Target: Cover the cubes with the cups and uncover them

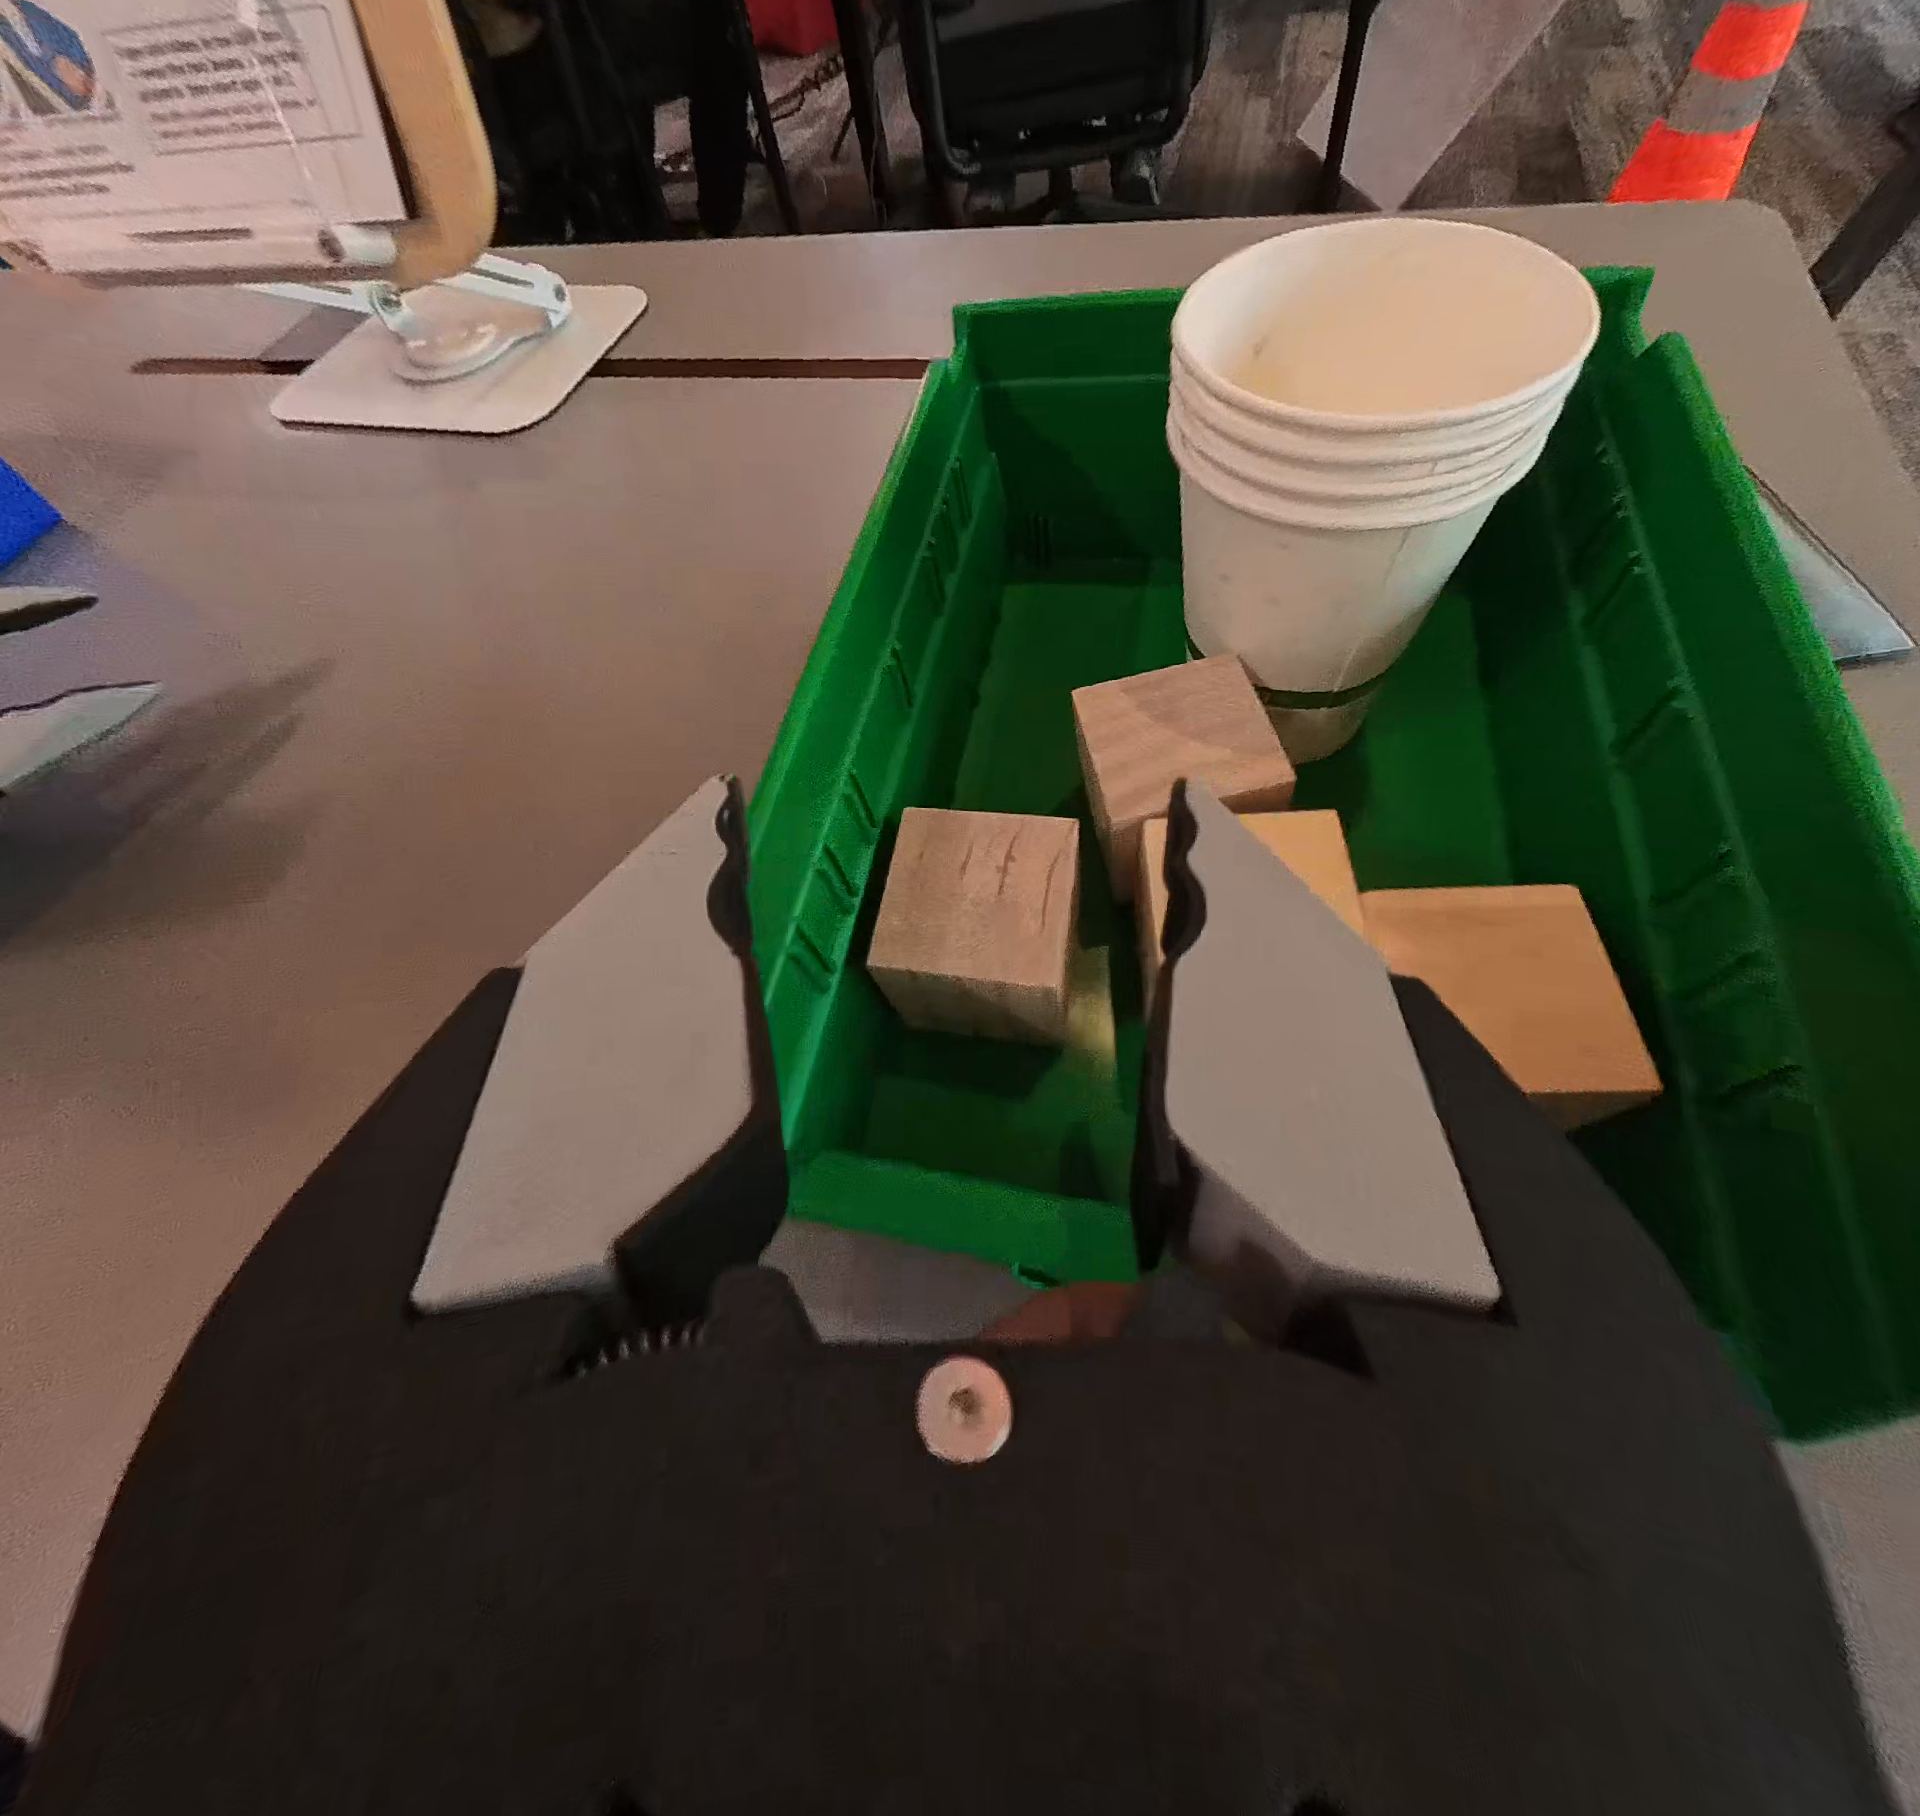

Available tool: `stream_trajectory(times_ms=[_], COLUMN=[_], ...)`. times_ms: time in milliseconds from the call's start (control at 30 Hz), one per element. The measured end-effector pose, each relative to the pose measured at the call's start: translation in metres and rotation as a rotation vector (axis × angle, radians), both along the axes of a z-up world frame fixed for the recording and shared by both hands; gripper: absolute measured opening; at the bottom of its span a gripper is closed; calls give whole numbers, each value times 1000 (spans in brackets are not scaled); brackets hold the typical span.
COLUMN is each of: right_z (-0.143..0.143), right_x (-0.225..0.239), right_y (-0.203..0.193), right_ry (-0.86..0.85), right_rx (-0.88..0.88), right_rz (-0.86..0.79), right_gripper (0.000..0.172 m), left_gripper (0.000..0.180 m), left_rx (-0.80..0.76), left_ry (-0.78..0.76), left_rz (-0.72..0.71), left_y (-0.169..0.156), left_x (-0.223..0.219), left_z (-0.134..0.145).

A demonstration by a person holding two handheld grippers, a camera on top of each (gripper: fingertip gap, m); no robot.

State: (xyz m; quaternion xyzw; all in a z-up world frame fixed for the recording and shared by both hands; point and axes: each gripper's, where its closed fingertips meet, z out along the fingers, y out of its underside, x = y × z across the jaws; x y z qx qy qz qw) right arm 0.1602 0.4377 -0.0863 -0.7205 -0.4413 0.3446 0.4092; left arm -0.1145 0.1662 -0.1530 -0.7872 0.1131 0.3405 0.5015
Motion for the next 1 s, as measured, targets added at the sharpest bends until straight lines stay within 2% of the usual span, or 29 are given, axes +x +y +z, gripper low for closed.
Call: stream_trajectory(times_ms=[167, 267, 367, 433, 500, 533, 600, 633, 667, 700, 767, 833, 900, 967, 1000], right_z=[-12, -27, -50, -66, -66, -66, -68, -68, -69, -71, -75, -74, -71, -67, -66], right_x=[4, 4, 6, 6, 5, 5, 6, 7, 10, 12, 12, 9, 8, 10, 10], right_y=[-45, -59, -50, -42, -36, -35, -36, -33, -29, -24, -23, -27, -25, -18, -18], right_ry=[47, 27, -65, -120, -113, -109, -97, -94, -102, -119, -142, -128, -108, -81, -73], right_rx=[-12, 57, 135, 163, 201, 186, 141, 143, 159, 178, 198, 205, 211, 242, 241], right_rz=[89, 72, 10, -2, -12, -14, 1, -16, -44, -71, -87, -79, -104, -144, -140], right_gripper=[95, 89, 78, 62, 60, 49, 14, 7, 7, 16, 45, 51, 46, 18, 17], left_gripper=[37, 41, 44, 55, 58, 60, 62, 64, 67, 70, 78, 85, 80, 57, 57], left_rx=[-12, -55, 35, 129, 238, 282, 365, 398, 419, 429, 425, 372, 329, 265, 229], left_ry=[-85, -215, -377, -399, -403, -406, -379, -355, -342, -343, -382, -432, -459, -518, -506], left_rz=[111, 264, 303, 348, 419, 453, 542, 596, 645, 685, 741, 775, 796, 766, 761], left_y=[-9, -26, -50, -79, -121, -144, -195, -220, -243, -263, -288, -298, -298, -286, -282], left_x=[-18, -31, -20, -17, -18, -20, -30, -37, -44, -51, -64, -77, -91, -98, -100], left_z=[-3, -15, -5, 16, 37, 46, 63, 70, 74, 75, 68, 49, 30, 7, -1])
